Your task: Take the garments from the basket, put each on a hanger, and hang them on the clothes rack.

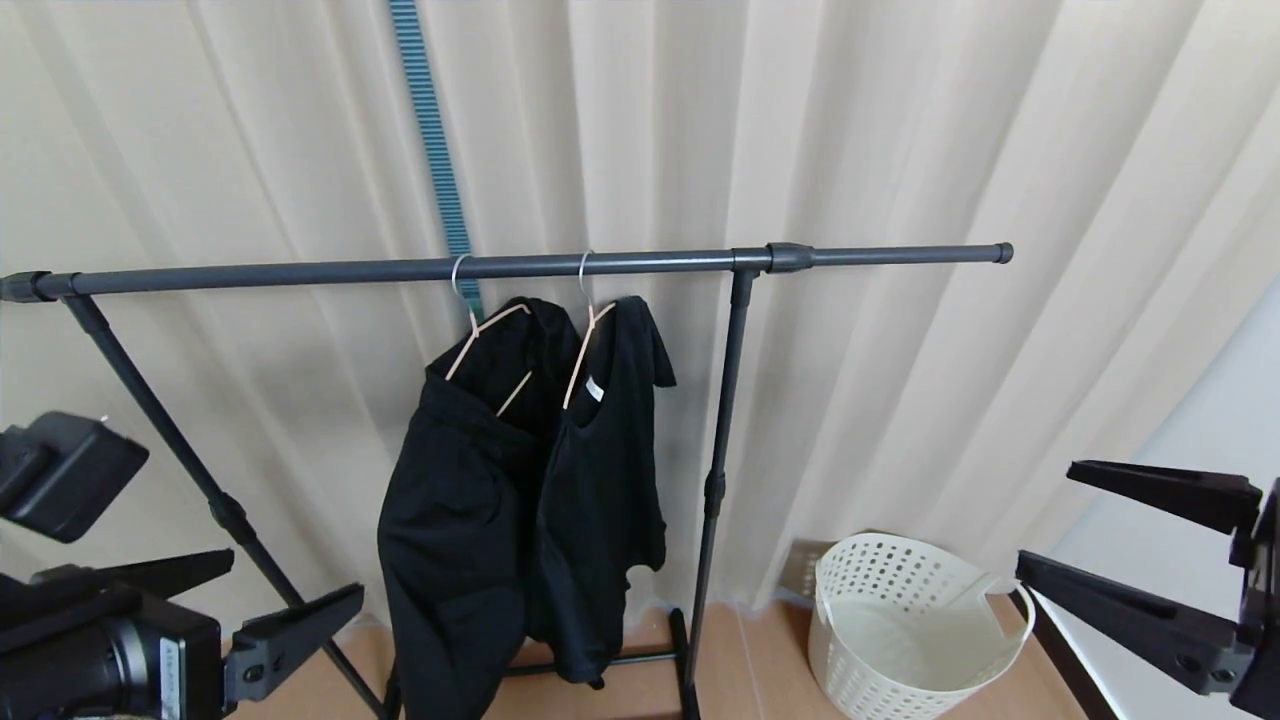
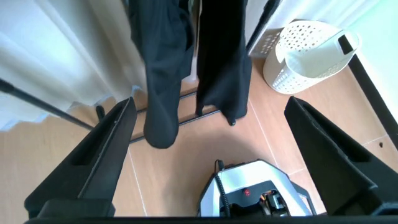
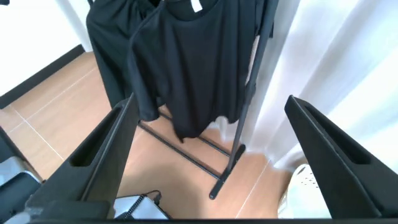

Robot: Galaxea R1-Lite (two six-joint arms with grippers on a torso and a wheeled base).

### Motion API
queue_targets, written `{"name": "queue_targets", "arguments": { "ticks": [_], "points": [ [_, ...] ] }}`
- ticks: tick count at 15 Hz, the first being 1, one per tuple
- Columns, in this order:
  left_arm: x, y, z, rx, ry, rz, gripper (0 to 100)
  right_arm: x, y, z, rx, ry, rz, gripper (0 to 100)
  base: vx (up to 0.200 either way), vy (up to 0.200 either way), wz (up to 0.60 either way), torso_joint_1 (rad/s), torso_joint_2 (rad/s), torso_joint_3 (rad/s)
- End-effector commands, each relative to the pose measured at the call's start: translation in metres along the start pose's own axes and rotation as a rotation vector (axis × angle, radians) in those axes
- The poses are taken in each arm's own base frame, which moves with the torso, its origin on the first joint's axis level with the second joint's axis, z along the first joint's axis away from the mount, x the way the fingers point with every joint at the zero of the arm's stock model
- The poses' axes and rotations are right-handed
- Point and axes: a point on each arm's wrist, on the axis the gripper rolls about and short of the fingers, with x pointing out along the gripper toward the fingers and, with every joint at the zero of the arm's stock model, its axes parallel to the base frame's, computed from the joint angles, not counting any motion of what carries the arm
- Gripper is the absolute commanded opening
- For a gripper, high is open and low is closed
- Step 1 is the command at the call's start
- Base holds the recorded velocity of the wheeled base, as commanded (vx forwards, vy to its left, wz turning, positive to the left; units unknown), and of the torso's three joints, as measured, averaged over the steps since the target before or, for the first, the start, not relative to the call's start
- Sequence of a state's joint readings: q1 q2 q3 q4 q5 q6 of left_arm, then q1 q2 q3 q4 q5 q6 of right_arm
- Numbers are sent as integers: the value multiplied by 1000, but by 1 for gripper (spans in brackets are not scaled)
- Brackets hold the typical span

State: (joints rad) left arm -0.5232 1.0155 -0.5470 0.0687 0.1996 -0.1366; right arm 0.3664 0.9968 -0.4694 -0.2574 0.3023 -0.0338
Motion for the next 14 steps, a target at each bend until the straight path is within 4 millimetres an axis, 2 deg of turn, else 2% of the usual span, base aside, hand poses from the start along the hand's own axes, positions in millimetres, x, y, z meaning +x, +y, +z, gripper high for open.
{"name": "queue_targets", "arguments": {
  "ticks": [1, 4, 5, 8, 13, 14],
  "points": [
    [-11, 7, -31, 5, 17, 5, 100, -24, 8, -22, -6, -19, -31, 100, 0, 0, 0, 0, 0, 0],
    [-14, 11, -61, 13, 56, 8, 100, -36, 12, -47, -1, -9, -39, 100, 0, 0, 0, 0, 0, 0],
    [-17, 14, -78, 15, 69, 6, 100, -45, 15, -64, 0, -10, -55, 100, 0, 0, 0, 0, 0, 0],
    [-23, 19, -103, 13, 65, 0, 100, -59, 19, -99, 3, -4, -100, 100, 0, 0, 0, 0, 0, 0],
    [-25, 25, -143, 21, 98, 4, 100, -71, 24, -133, 10, 18, -104, 100, 0, 0, 0, 0, 0, 0],
    [-26, 25, -144, 18, 89, 1, 100, -73, 25, -135, 11, 22, -103, 100, 0, 0, 0, 0, 0, 0]
  ]
}}
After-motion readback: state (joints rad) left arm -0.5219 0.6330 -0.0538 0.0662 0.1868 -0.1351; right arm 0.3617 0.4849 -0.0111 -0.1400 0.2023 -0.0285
